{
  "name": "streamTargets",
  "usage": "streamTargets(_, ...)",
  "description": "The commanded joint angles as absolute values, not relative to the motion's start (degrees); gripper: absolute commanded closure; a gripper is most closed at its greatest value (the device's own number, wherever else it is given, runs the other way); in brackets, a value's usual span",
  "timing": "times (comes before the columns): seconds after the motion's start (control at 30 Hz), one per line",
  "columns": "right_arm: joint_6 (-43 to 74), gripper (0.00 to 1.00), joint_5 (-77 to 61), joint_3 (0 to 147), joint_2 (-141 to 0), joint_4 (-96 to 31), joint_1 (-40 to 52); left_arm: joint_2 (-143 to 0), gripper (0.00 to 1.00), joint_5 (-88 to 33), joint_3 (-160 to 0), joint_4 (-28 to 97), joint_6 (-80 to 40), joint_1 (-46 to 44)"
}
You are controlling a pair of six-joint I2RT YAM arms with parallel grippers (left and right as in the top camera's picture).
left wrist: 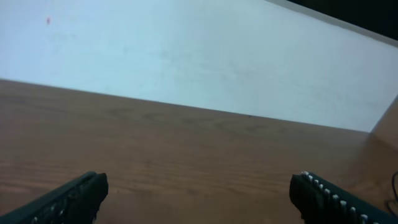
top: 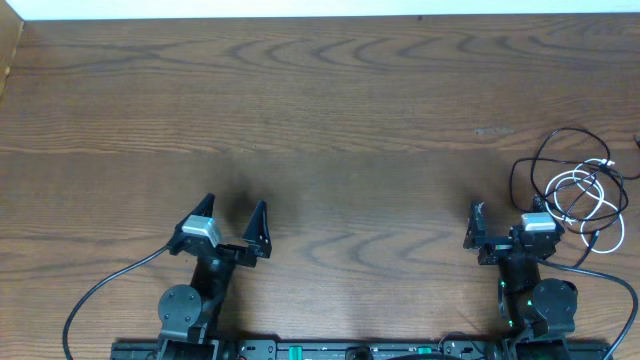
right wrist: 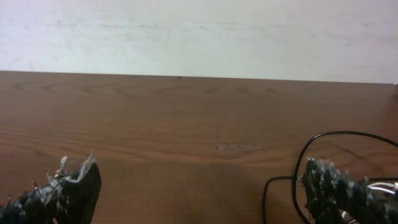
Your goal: Untangle cables
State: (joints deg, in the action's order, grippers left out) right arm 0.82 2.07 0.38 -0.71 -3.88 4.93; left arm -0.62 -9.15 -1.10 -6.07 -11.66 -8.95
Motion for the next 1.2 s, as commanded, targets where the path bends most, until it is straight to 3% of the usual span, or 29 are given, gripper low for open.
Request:
streamTargets(0.0, 0.2, 0.01, 1.8, 0.3, -0.3, -4.1, 4.6, -0.1, 0.02, -10.8, -0.2, -7.6, -6.0, -10.1)
streamTargets(0.23, 0.2, 0.01, 1.8, 0.3, -0.3, -4.1, 4.6, -0.1, 0.02, -18.9, -0.2, -6.8, 7.5, -10.1)
streamTargets(0.6, 0.2, 0.01, 1.8, 0.3, -0.3, -4.1, 4.6, -0.1, 0.02, -18.8, -0.2, 2.7, 8.6, -10.2)
streamTargets(1.17, 0.2, 0.01, 1.8, 0.3, -0.3, -4.1, 4.6, -0.1, 0.02, -18.6, -0.2, 2.8, 6.1, -10.2)
